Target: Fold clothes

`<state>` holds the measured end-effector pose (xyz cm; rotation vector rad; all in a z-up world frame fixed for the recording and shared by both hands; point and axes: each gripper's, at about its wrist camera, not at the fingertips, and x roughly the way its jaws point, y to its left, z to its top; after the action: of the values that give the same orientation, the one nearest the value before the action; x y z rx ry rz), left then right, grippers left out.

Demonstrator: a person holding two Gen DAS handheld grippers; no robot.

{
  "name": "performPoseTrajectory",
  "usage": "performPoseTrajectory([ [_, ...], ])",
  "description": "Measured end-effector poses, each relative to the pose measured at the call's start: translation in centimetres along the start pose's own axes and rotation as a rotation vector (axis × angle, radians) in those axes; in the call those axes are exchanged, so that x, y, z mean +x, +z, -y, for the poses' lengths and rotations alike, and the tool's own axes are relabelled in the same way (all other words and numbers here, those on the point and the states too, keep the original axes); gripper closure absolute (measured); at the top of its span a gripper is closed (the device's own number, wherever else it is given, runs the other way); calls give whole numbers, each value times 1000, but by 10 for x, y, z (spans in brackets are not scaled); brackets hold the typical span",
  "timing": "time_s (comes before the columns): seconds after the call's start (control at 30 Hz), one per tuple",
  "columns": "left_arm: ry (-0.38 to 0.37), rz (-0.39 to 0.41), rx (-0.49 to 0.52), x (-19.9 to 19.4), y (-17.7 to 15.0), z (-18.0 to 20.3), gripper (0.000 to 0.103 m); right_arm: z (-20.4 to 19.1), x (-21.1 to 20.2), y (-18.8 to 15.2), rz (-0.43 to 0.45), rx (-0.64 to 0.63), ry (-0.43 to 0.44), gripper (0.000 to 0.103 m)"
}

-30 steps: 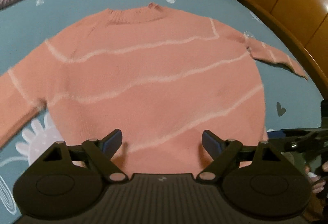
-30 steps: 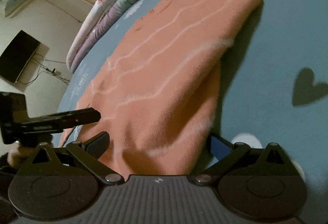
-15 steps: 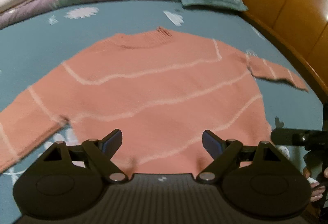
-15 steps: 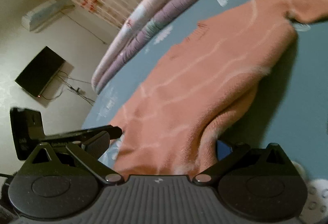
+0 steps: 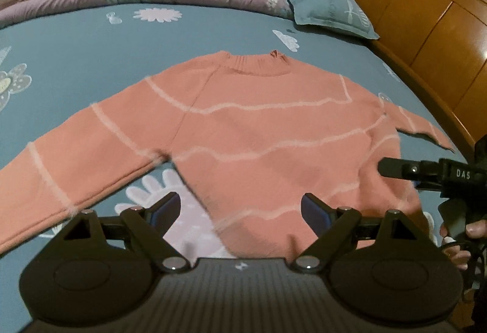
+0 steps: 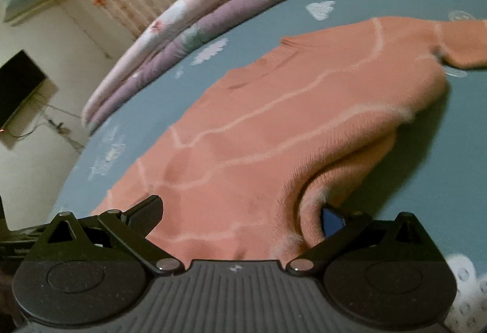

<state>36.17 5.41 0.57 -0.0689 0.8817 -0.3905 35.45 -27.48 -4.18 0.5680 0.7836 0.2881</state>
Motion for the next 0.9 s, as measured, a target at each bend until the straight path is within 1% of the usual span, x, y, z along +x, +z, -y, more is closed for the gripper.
performPoseTrajectory([
  [0.13, -37, -9, 9, 0, -3, -17, 17, 35, -9, -30, 0, 165, -30, 0],
  [0.17, -48, -12, 10, 0, -3, -21, 17, 43, -12, -40, 9, 210, -23, 0],
  [0.27, -77, -24, 30, 3, -3, -27, 16, 60, -21, -68, 104, 312, 53, 0],
  [0.3, -86, -28, 37, 4, -3, -29, 16, 62, -23, -72, 130, 336, 64, 0],
  [0.33, -96, -33, 44, 5, -3, -31, 16, 61, -23, -72, 141, 351, 56, 0],
  [0.37, -105, -37, 52, 6, -3, -32, 16, 59, -21, -70, 147, 367, 56, 0],
  [0.43, -122, -42, 67, 7, -2, -35, 16, 49, -18, -63, 146, 389, 82, 0],
  [0.5, -130, -34, 82, 3, -1, -36, 16, 29, -22, -56, 162, 348, 113, 0],
  [0.57, -133, -29, 82, 1, 1, -40, 16, 4, -31, -48, 176, 271, 109, 0],
  [0.63, -129, -25, 78, 1, 2, -42, 15, -14, -41, -41, 193, 232, 119, 0],
  [0.77, -115, -17, 64, 1, 6, -45, 15, -39, -59, -21, 212, 188, 80, 0],
  [0.8, -111, -15, 61, 0, 6, -45, 15, -44, -62, -16, 206, 174, 66, 0],
  [0.9, -103, -9, 59, -5, 6, -43, 15, -55, -63, -6, 126, 116, 1, 0],
])
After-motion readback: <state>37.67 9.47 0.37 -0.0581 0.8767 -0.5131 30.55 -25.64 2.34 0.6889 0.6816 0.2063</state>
